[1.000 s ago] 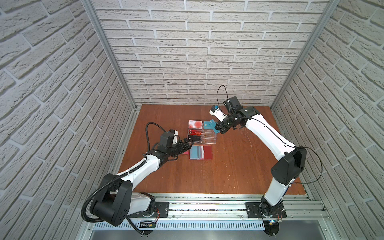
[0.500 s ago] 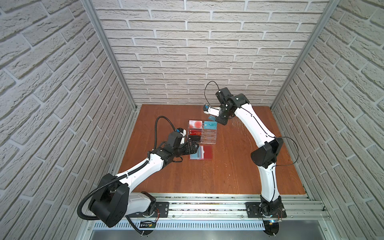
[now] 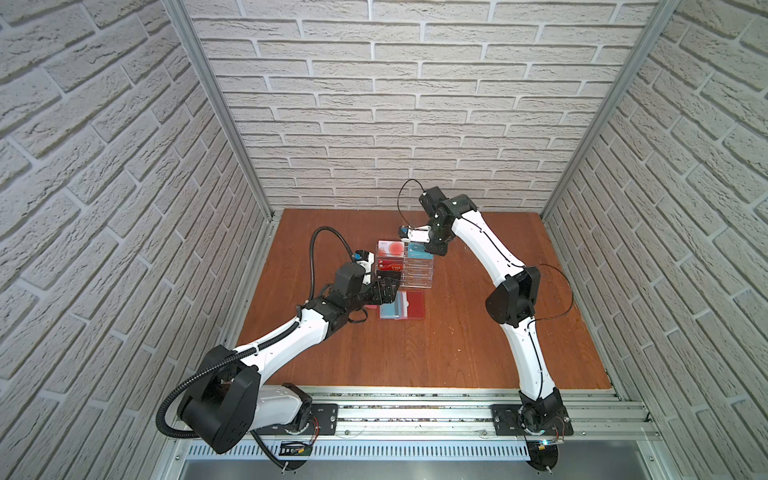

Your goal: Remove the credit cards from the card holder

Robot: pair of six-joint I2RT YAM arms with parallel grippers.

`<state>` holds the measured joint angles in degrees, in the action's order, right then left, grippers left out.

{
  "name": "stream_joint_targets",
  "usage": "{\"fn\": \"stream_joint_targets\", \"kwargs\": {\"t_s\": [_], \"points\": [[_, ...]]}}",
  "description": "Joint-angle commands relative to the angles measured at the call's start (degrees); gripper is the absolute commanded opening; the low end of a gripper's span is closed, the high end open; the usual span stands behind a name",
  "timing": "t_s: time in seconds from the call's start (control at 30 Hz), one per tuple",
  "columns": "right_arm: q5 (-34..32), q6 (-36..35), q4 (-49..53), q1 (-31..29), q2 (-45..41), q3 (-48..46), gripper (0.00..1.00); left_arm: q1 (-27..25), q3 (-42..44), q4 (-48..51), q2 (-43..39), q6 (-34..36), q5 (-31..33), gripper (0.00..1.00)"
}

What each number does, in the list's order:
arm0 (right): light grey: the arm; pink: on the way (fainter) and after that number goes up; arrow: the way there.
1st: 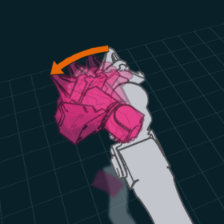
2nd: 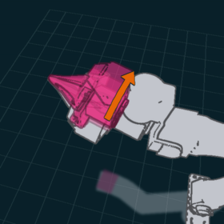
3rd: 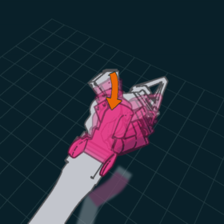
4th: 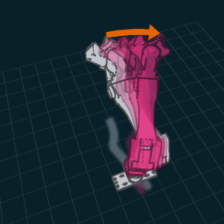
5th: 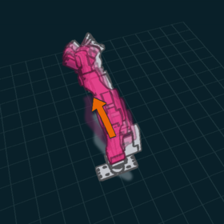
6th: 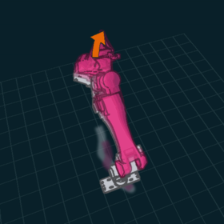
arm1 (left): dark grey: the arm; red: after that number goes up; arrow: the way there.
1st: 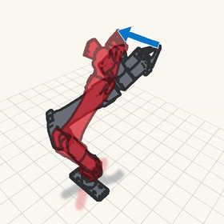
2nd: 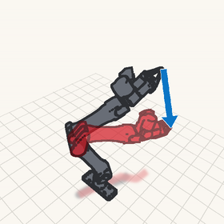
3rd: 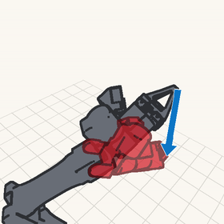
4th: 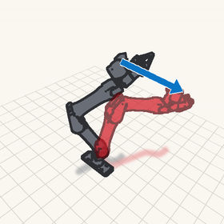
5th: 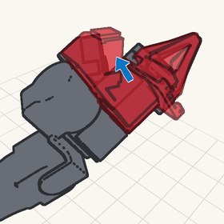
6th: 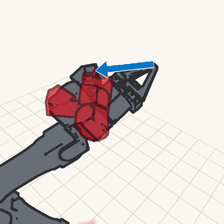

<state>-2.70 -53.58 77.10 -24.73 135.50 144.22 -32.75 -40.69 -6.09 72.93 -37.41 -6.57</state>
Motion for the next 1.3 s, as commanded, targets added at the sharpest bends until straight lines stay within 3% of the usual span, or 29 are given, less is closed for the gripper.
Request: {"fn": "stream_joint_targets", "kwargs": {"t_s": [0.0,1.27], "points": [[0.70,-1.65,-1.53,-0.49,0.24,1.41,0.05,-0.21,1.21,-4.26,-0.53,1.56,1.90,0.98],[-2.57,-3.87,-6.46,-1.04,4.88,1.76,0.07,0.06,0.35,-6.94,5.94,1.62,3.30,0.98]]}}
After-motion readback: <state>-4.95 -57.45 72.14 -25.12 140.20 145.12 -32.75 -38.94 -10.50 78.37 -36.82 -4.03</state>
